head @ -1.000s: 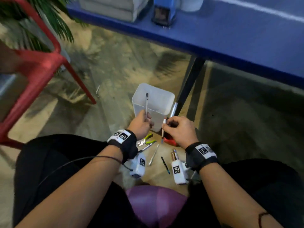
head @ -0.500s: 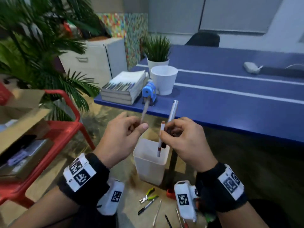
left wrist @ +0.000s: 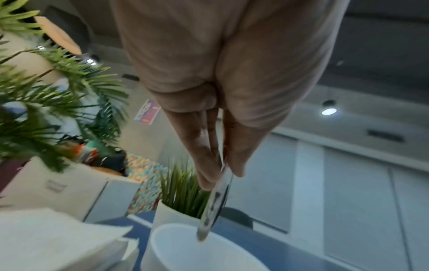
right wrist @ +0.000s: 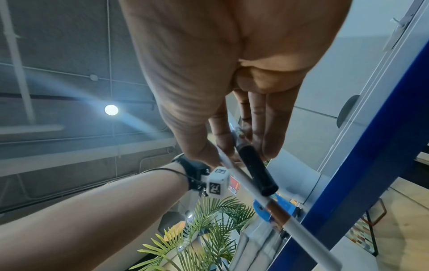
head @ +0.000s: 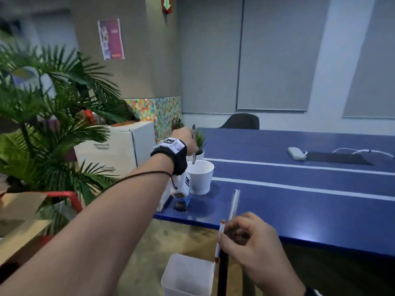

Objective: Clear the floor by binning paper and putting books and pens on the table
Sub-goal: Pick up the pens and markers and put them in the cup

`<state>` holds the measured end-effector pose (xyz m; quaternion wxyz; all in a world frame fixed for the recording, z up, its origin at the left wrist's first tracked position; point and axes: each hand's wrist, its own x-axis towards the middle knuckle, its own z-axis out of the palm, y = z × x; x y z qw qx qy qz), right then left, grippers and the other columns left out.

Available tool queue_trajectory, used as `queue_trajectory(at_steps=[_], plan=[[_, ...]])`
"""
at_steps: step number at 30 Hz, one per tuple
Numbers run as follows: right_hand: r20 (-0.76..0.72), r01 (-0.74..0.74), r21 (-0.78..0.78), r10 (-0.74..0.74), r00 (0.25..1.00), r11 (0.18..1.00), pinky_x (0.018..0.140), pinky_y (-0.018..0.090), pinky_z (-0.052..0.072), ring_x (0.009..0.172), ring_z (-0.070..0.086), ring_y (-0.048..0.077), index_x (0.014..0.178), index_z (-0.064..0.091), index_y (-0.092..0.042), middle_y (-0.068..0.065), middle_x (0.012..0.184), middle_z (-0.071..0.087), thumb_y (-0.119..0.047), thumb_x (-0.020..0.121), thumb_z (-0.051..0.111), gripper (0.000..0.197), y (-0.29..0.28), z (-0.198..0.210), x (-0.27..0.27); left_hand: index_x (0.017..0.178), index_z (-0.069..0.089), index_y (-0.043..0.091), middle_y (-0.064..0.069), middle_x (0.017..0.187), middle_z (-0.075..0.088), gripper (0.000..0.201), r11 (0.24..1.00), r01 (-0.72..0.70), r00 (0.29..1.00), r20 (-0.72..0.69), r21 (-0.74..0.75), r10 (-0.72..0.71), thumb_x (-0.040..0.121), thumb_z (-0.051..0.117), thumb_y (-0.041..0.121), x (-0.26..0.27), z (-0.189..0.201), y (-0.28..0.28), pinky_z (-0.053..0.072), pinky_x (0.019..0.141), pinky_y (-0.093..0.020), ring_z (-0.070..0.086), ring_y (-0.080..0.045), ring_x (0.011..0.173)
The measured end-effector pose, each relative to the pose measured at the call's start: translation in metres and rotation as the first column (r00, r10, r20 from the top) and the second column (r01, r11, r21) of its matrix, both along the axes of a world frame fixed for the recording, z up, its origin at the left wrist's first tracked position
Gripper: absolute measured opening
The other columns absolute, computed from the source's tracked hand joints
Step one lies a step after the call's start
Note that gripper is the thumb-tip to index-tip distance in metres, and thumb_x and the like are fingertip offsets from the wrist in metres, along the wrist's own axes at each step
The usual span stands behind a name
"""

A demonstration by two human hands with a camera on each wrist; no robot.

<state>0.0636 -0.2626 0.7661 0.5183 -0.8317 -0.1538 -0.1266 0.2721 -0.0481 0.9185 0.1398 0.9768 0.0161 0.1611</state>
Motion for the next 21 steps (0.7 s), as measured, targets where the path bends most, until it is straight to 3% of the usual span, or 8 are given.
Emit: queue_trajectory(at_steps=[4,8,14,18,21], plan=[[0.026,-0.014,-0.009,0.014,1.000,1.000,0.074,0.025,0.063,0.076,0.075,0.008,0.075,0.076,-0.033,-0.011,0.088,0.066,-0.027,0.078,0.090,0.015,-0.005,0.001,0.002,0.076,0.075,0.010,-0.001,0.072,0.075,0.031,0.999,-0.040,0.983,-0.180,0.027,0.044,0.062,0.078,0.037,0.038,-0.023,-0.002,0.062,0.067,-0.034,0.072,-0.017,0.068],[-0.025,-0.037,-0.025,0.036,0.999,0.999,0.071,0.018,0.060,0.078,0.073,0.008,0.076,0.077,-0.031,-0.009,0.089,0.064,-0.028,0.081,0.090,0.014,-0.003,0.001,0.001,0.072,0.075,0.010,0.002,0.060,0.072,0.034,0.994,-0.109,0.955,-0.276,0.009,0.108,0.050,0.087,0.033,0.061,-0.040,0.001,0.061,0.064,-0.038,0.072,-0.014,0.059],[-0.073,-0.040,-0.035,0.037,0.997,0.999,0.076,0.020,0.061,0.090,0.070,0.003,0.082,0.078,-0.031,-0.012,0.095,0.065,-0.033,0.083,0.087,0.010,-0.001,0.001,-0.002,0.072,0.073,0.010,-0.001,0.069,0.074,0.025,0.996,-0.080,0.970,-0.234,-0.043,0.068,0.063,0.085,0.031,0.067,-0.052,-0.004,0.060,0.070,-0.036,0.073,-0.017,0.066],[-0.084,-0.020,-0.058,0.015,0.996,0.998,0.081,0.025,0.064,0.093,0.070,0.004,0.085,0.078,-0.032,-0.012,0.098,0.066,-0.037,0.083,0.086,0.009,-0.001,-0.002,-0.002,0.064,0.072,0.008,-0.003,0.060,0.071,0.025,0.993,-0.113,0.978,-0.181,-0.020,0.108,0.052,0.082,0.027,0.077,-0.058,-0.005,0.060,0.061,-0.037,0.073,-0.021,0.064],[-0.066,-0.016,-0.068,0.011,0.998,0.998,0.081,0.024,0.064,0.091,0.070,0.004,0.085,0.079,-0.031,-0.012,0.097,0.066,-0.034,0.084,0.086,0.007,0.001,-0.003,-0.001,0.061,0.064,0.008,-0.007,0.062,0.065,0.021,0.992,-0.124,0.985,-0.118,-0.010,0.122,0.068,0.075,0.023,0.065,-0.053,-0.005,0.053,0.059,-0.028,0.069,-0.025,0.069]])
